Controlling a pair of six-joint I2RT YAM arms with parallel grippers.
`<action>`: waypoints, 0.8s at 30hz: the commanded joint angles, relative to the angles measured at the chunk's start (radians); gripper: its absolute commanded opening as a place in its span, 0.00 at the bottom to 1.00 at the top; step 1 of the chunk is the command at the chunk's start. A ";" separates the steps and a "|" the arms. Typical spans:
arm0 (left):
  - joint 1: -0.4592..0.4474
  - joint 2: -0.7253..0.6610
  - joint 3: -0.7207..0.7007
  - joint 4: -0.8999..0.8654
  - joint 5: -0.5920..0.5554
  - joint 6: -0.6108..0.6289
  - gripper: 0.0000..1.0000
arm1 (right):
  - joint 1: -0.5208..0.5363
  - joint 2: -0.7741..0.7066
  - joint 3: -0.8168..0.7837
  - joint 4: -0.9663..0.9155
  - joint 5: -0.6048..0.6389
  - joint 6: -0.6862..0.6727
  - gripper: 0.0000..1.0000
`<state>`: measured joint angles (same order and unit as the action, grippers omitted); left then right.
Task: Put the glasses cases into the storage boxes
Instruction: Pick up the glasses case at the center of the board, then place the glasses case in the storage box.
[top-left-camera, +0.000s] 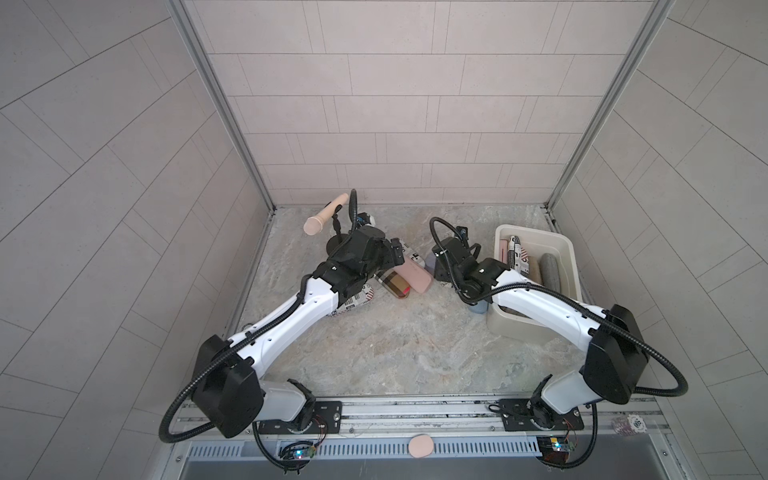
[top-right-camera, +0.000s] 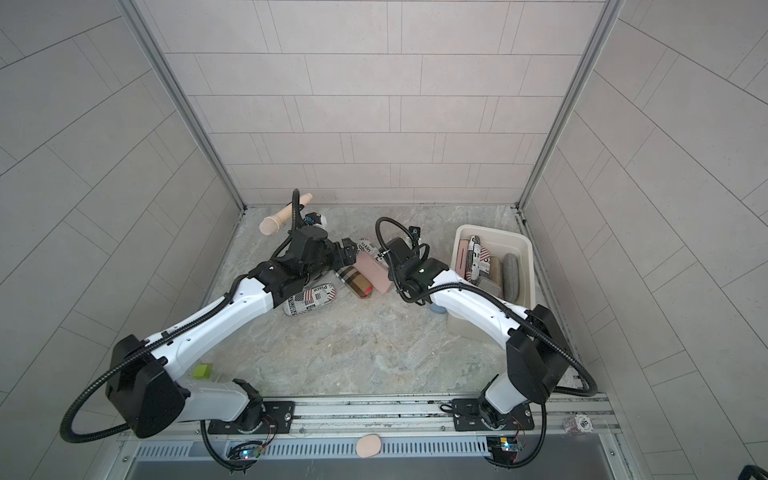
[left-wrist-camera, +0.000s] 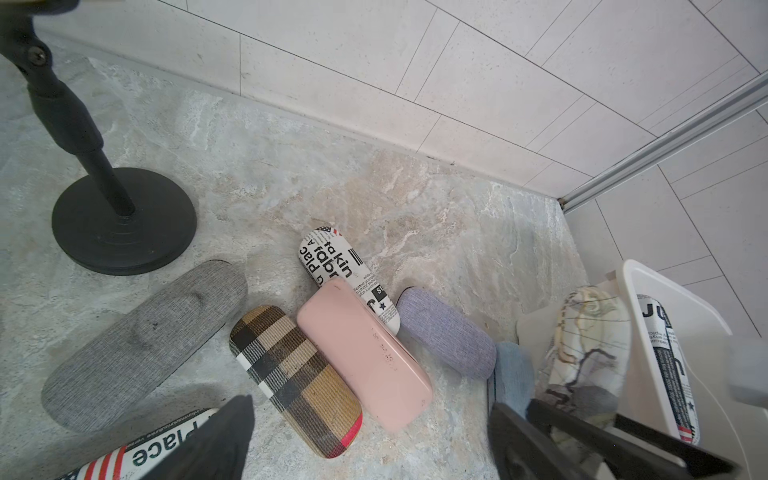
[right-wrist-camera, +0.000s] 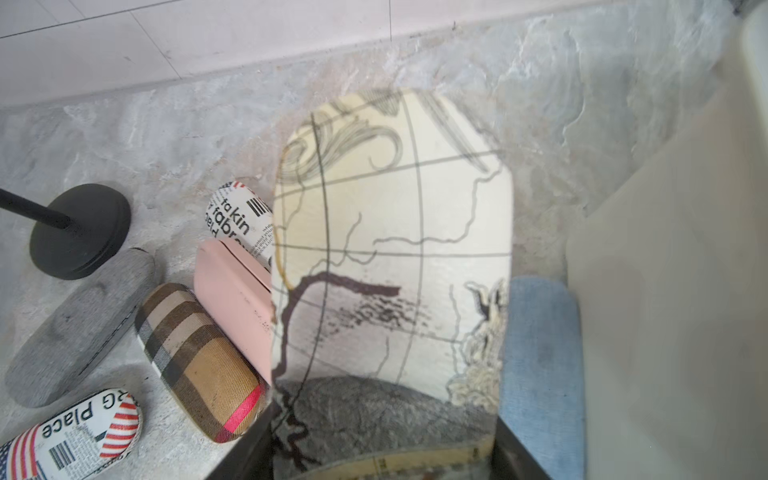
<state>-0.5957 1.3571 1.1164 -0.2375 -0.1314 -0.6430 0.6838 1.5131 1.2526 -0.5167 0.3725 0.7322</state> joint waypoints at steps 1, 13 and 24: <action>0.009 -0.036 -0.019 0.030 -0.006 0.011 0.95 | -0.007 -0.041 0.092 -0.129 0.020 -0.150 0.54; -0.011 -0.012 -0.035 0.141 0.226 0.029 0.94 | -0.413 -0.208 0.152 -0.336 -0.122 -0.405 0.54; -0.022 0.010 -0.037 0.144 0.230 0.022 0.94 | -0.763 -0.124 0.099 -0.354 -0.286 -0.534 0.56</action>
<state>-0.6140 1.3594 1.0859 -0.1104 0.0952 -0.6239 -0.0635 1.3422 1.3628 -0.8471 0.1303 0.2512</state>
